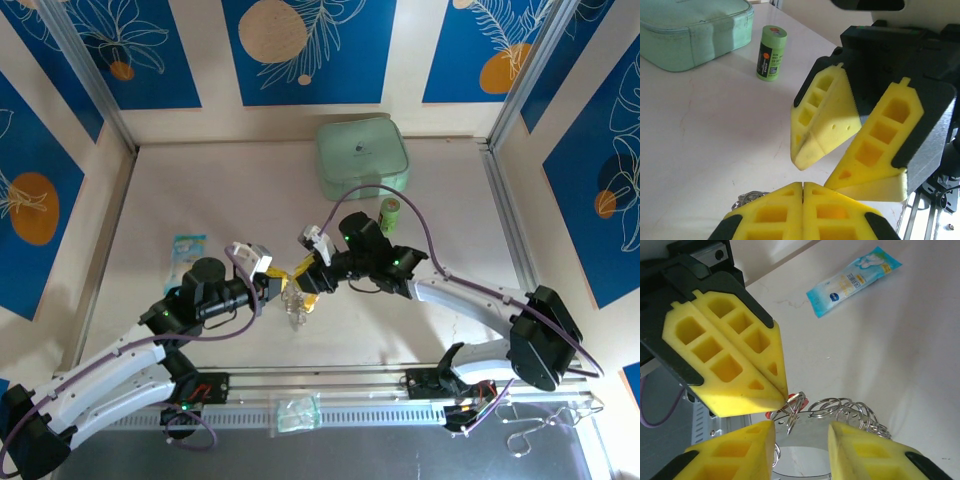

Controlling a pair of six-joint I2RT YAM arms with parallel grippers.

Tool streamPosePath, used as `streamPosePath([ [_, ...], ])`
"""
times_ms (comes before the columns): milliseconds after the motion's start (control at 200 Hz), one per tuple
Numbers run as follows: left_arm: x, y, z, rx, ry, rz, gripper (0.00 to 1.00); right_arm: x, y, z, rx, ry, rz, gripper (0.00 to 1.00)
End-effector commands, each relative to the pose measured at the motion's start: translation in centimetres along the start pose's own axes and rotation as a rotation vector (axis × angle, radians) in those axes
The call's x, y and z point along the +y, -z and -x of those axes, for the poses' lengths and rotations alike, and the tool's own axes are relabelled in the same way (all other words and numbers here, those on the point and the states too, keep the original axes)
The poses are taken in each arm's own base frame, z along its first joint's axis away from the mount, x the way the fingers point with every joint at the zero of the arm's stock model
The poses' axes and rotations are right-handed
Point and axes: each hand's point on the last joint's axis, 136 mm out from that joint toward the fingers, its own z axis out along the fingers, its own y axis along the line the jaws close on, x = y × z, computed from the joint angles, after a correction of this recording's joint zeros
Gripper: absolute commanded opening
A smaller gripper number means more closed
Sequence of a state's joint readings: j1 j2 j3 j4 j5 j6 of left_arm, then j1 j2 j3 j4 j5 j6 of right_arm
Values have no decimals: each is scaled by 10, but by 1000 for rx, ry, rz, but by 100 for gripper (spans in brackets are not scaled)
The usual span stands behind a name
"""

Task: Put the keys on the keyring

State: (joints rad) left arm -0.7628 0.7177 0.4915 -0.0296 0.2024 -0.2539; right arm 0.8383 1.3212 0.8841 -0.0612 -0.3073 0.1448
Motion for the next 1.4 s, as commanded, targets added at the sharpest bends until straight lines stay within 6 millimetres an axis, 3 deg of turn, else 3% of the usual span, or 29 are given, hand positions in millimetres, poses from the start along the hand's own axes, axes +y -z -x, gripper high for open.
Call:
streamPosePath([
  [0,-2,0,7,-27,-12,-19,0,8,-3,6,-11,-13,44,31],
  [505,-3,0,9,-34,-9,-21,0,9,-18,-4,25,-28,47,27],
  [875,-3,3,11,-41,-4,-16,0,0,-16,0,-9,-19,-8,0],
  [1395,15,7,7,-61,101,83,0,0,-3,-11,-122,202,-78,0],
])
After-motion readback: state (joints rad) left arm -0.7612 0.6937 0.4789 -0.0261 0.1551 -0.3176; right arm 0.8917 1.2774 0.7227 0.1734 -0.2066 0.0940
